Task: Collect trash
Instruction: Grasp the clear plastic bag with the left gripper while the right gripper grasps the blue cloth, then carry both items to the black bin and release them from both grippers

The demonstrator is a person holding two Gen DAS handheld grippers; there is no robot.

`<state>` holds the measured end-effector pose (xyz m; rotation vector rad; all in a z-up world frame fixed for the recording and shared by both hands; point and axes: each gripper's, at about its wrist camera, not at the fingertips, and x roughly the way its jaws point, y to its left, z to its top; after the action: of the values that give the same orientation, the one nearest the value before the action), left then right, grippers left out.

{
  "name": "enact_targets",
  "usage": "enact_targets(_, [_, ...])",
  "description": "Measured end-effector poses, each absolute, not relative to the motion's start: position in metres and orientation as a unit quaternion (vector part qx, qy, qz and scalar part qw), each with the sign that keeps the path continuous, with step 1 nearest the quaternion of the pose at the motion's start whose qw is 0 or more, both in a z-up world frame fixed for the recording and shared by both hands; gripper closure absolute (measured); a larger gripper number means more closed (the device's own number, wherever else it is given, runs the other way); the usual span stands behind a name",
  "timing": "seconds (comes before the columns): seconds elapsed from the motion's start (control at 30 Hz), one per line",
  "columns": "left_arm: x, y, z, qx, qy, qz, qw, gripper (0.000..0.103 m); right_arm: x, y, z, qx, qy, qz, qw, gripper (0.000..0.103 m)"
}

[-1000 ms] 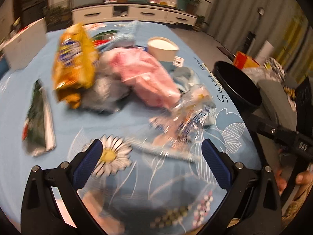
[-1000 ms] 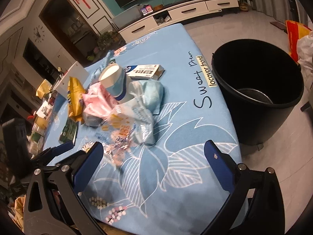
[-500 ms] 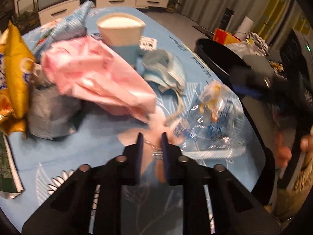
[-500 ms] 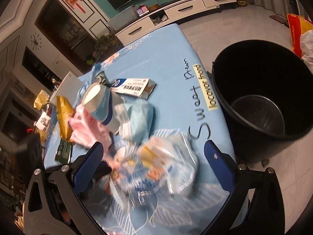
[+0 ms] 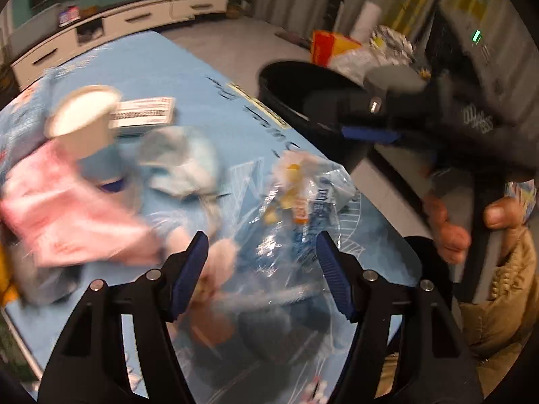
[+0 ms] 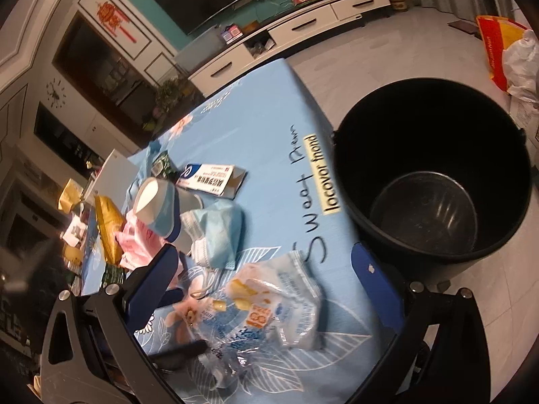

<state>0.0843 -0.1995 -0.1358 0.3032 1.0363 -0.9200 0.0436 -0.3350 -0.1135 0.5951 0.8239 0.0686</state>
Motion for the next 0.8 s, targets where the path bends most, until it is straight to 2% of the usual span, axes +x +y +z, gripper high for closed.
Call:
enact_targets(0.07, [0.083,-0.216,-0.141,0.153,0.474,-0.429,0.753,0.037,0.042,-0.341,-0.114,0.286,0.393,0.027,0.873,0.003])
enact_targets(0.1, [0.083,-0.225,-0.145,0.164,0.475,-0.429,0.751,0.042,0.041,-0.342,-0.114,0.286,0.393,0.026,0.874,0.003])
enact_targets(0.13, [0.082,-0.23,-0.148,0.171,0.477,-0.426,0.75,0.059,0.041,-0.344,-0.114,0.286,0.392,0.025,0.874,0.003])
enact_targets(0.23, [0.082,-0.234,-0.153,0.183,0.474,-0.419,0.753,0.08,0.043,-0.347,-0.114,0.283,0.392,0.023,0.875,0.003])
enact_targets(0.33, [0.081,-0.229,-0.152,0.164,0.474,-0.42,0.757,0.092,0.049,-0.344,-0.114,0.269,0.396,0.028,0.878,0.003])
enact_targets(0.63, [0.065,-0.131,-0.099,0.113,0.445,-0.33,0.825,0.092,0.092,-0.304,-0.115,0.225,0.416,0.105,0.875,0.003])
enact_targets(0.73, [0.067,-0.106,-0.086,0.105,0.43,-0.294,0.847,0.092,0.11,-0.28,-0.123,0.203,0.433,0.133,0.868,0.011])
enact_targets(0.8, [0.067,-0.097,-0.083,0.099,0.43,-0.284,0.851,0.092,0.122,-0.268,-0.129,0.193,0.444,0.141,0.863,0.023])
